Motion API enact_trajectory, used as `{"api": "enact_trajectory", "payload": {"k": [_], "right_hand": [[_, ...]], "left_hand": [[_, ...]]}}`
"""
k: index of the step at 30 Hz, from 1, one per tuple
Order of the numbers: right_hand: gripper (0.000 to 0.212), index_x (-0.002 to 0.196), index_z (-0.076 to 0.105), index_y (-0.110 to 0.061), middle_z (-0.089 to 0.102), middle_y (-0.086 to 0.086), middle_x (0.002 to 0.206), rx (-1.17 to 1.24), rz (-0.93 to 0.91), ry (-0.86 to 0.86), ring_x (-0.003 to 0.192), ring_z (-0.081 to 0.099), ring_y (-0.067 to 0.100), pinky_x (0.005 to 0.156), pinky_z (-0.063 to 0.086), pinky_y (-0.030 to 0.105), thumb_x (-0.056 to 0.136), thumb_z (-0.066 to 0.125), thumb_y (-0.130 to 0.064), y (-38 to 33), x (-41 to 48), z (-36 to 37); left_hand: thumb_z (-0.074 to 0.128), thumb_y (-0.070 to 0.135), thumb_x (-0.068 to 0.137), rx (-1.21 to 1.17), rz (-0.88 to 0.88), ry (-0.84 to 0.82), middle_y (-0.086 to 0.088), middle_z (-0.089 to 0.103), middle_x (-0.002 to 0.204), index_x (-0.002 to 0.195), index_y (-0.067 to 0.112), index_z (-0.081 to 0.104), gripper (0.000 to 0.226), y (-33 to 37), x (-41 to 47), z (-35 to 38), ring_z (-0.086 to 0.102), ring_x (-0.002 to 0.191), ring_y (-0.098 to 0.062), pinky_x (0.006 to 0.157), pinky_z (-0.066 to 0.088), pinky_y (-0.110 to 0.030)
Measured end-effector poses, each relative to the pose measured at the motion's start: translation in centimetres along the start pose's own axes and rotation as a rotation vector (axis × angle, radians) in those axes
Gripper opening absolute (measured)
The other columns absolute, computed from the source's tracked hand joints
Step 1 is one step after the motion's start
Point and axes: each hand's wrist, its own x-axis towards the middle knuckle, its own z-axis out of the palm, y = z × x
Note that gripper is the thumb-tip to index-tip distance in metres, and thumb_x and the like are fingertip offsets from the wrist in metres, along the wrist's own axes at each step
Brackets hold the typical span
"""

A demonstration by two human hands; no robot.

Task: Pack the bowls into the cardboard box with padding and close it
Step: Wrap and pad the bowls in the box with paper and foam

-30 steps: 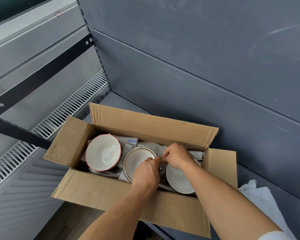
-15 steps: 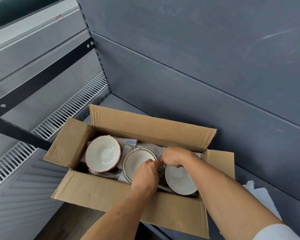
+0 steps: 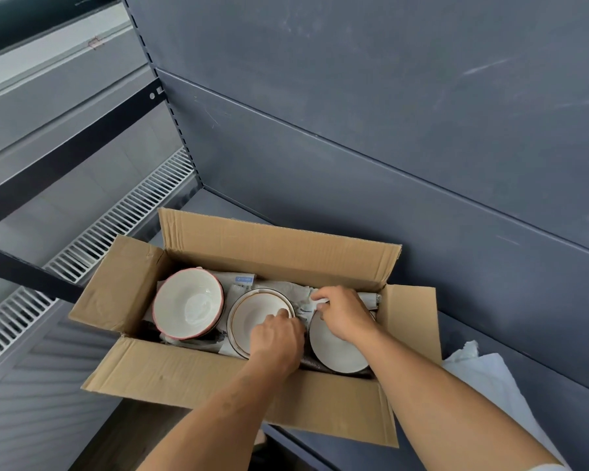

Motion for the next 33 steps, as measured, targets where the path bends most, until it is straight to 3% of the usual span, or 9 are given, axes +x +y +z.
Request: {"api": "enact_trajectory", "payload": {"k": [5, 10, 14, 18, 21, 27, 33], "right_hand": [[0.033, 0.126, 0.064, -0.023, 0.06, 0.004, 0.13, -0.012, -0.042, 0.089, 0.115, 0.057, 0.023, 0.088, 0.045, 0.028, 0.1, 0.047, -0.013, 0.7, -1.2, -0.5], [0.034, 0.129, 0.062, -0.02, 0.059, 0.0, 0.131, -0.051, -0.094, 0.127, 0.116, 0.057, 0.02, 0.098, 0.044, 0.031, 0.097, 0.052, -0.013, 1.5, -1.9, -0.1], [0.038, 0.133, 0.059, -0.017, 0.053, -0.002, 0.142, -0.08, -0.127, 0.138, 0.128, 0.05, 0.018, 0.108, 0.038, 0.03, 0.097, 0.051, -0.011, 2.1, -2.6, -0.1], [0.048, 0.141, 0.049, -0.019, 0.032, -0.007, 0.157, -0.228, -0.159, 0.025, 0.141, 0.033, 0.023, 0.115, 0.03, 0.036, 0.096, 0.042, -0.004, 2.6, -3.5, -0.4], [0.06, 0.147, 0.037, -0.026, 0.017, -0.011, 0.162, -0.29, -0.147, -0.059, 0.144, 0.024, 0.027, 0.114, 0.031, 0.041, 0.094, 0.036, 0.001, 2.7, -4.2, -0.7], [0.054, 0.15, 0.037, -0.017, 0.034, -0.001, 0.157, -0.186, -0.167, 0.012, 0.143, 0.031, 0.021, 0.116, 0.025, 0.029, 0.097, 0.043, -0.007, 3.1, -5.8, -1.2], [0.043, 0.142, 0.048, -0.024, 0.052, -0.001, 0.143, -0.068, -0.109, 0.174, 0.125, 0.052, 0.019, 0.102, 0.046, 0.033, 0.1, 0.046, -0.02, 4.3, -9.0, -2.6]], "left_hand": [[0.042, 0.023, 0.095, -0.007, -0.011, -0.084, -0.007, 0.05, 0.121, 0.127, 0.021, 0.059, 0.036, 0.2, -0.5, -0.3, 0.047, 0.115, -0.026, 0.083, 0.044, -0.036], [0.043, 0.022, 0.093, -0.188, -0.029, 0.1, -0.005, 0.049, 0.112, 0.118, 0.024, 0.062, 0.032, -0.3, -1.6, -0.2, 0.047, 0.109, -0.026, 0.075, 0.047, -0.038], [0.042, 0.028, 0.097, -0.159, 0.005, 0.107, -0.006, 0.046, 0.12, 0.133, 0.031, 0.05, 0.036, 0.3, -1.8, -0.4, 0.043, 0.115, -0.026, 0.077, 0.047, -0.038], [0.037, 0.027, 0.097, -0.097, -0.027, -0.036, -0.007, 0.041, 0.12, 0.139, 0.04, 0.043, 0.044, 0.1, -1.1, -0.3, 0.037, 0.119, -0.028, 0.086, 0.045, -0.039], [0.038, 0.024, 0.096, -0.144, -0.032, -0.031, -0.006, 0.041, 0.118, 0.141, 0.042, 0.041, 0.049, 0.2, -1.1, -0.3, 0.036, 0.119, -0.028, 0.087, 0.044, -0.039], [0.043, 0.024, 0.096, -0.276, 0.001, 0.151, -0.008, 0.048, 0.12, 0.136, 0.025, 0.051, 0.041, 0.4, -3.3, 0.3, 0.039, 0.118, -0.028, 0.089, 0.048, -0.04], [0.044, 0.03, 0.096, -0.281, 0.043, 0.224, -0.004, 0.058, 0.122, 0.129, 0.023, 0.058, 0.036, 2.0, -5.6, 0.4, 0.049, 0.116, -0.023, 0.089, 0.048, -0.036]]}}
